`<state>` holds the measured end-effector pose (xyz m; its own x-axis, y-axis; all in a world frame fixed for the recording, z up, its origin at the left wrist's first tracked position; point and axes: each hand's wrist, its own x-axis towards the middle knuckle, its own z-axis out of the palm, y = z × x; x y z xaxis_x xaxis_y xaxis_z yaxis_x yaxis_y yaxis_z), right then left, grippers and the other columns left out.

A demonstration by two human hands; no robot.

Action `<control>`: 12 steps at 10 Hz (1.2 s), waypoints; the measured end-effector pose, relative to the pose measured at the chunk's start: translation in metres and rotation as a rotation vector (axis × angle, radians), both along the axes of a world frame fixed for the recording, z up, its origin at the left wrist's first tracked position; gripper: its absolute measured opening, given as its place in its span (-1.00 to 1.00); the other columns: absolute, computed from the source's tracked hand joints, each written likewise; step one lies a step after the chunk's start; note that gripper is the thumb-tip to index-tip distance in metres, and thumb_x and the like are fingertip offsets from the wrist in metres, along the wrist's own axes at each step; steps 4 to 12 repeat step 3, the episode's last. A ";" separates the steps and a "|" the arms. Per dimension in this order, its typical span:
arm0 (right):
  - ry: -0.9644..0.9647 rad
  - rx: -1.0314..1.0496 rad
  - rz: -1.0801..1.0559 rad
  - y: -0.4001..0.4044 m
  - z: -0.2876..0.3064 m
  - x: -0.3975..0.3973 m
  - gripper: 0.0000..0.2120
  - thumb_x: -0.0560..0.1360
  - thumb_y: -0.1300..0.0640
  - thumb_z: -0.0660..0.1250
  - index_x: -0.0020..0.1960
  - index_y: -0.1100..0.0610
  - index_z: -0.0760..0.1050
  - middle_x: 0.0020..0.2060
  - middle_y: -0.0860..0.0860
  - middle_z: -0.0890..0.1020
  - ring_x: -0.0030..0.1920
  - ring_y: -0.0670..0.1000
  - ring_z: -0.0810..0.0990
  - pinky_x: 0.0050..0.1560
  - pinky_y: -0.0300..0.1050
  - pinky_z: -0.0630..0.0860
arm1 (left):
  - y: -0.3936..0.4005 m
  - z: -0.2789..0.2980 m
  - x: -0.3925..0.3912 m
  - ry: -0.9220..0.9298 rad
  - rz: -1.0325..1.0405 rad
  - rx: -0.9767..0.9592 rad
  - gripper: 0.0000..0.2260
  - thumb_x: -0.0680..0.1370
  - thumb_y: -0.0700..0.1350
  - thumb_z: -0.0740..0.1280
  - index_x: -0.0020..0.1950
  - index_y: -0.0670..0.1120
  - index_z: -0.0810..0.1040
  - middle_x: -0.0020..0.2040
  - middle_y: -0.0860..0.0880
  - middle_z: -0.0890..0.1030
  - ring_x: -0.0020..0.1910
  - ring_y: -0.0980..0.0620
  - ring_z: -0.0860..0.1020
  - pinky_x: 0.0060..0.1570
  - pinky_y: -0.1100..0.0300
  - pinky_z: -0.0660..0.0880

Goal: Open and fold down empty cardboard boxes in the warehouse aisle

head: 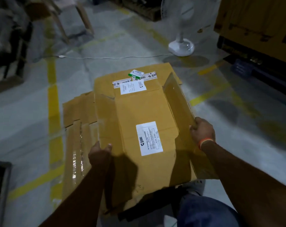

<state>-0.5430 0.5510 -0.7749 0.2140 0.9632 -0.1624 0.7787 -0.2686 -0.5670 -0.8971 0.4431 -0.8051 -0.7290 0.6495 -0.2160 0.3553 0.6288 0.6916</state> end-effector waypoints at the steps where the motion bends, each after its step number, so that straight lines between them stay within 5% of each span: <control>1: -0.053 -0.163 0.119 0.004 -0.014 -0.014 -0.49 0.60 0.18 0.32 0.52 0.15 0.27 0.35 0.20 0.50 0.33 0.28 0.47 0.28 0.12 0.46 | -0.006 -0.008 -0.010 0.028 -0.004 -0.132 -0.62 0.53 -0.08 0.50 0.26 -0.22 0.56 0.12 -0.26 0.65 0.12 -0.26 0.62 0.08 0.03 0.49; 2: -0.106 -0.322 0.209 -0.004 -0.023 -0.022 -0.18 0.56 0.05 0.37 0.63 0.06 -0.07 0.52 0.15 0.25 0.46 0.30 0.25 0.36 0.23 0.37 | 0.004 -0.013 -0.006 0.086 0.150 -0.434 -0.38 0.47 0.01 0.55 0.41 -0.17 0.39 0.30 -0.28 0.51 0.30 -0.28 0.49 0.23 -0.12 0.47; 3: -0.105 -0.267 0.214 -0.011 -0.029 -0.016 -0.21 0.57 0.03 0.39 0.62 0.08 -0.01 0.52 0.16 0.25 0.47 0.30 0.25 0.40 0.21 0.34 | 0.015 -0.012 0.015 0.062 -0.087 -0.399 -0.42 0.53 0.07 0.47 0.47 -0.13 0.41 0.36 -0.23 0.48 0.32 -0.27 0.49 0.27 -0.04 0.48; 12: -0.105 -0.267 0.214 -0.011 -0.029 -0.016 -0.21 0.57 0.03 0.39 0.62 0.08 -0.01 0.52 0.16 0.25 0.47 0.30 0.25 0.40 0.21 0.34 | 0.015 -0.012 0.015 0.062 -0.087 -0.399 -0.42 0.53 0.07 0.47 0.47 -0.13 0.41 0.36 -0.23 0.48 0.32 -0.27 0.49 0.27 -0.04 0.48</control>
